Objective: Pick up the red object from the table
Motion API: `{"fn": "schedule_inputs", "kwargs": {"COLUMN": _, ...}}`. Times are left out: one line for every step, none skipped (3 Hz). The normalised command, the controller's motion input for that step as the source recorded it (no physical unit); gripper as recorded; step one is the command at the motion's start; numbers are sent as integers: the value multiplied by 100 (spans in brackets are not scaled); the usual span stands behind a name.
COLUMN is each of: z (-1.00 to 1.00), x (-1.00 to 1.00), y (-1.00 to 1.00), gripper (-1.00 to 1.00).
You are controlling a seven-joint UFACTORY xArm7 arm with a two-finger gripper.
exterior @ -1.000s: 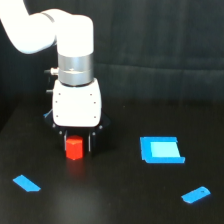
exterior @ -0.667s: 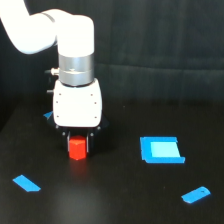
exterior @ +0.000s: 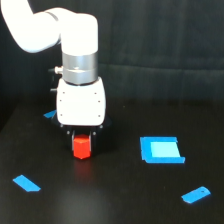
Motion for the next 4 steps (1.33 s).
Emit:
{"fn": "schedule_inputs", "kwargs": {"z": 97, "x": 22, "y": -1, "gripper": -92}}
{"fn": "schedule_inputs", "kwargs": {"z": 95, "x": 19, "y": -6, "gripper": -100}}
{"fn": "schedule_inputs", "kwargs": {"z": 83, "x": -3, "y": 10, "gripper": -100}}
{"fn": "schedule_inputs", "kwargs": {"z": 85, "x": 4, "y": 10, "gripper": -89}}
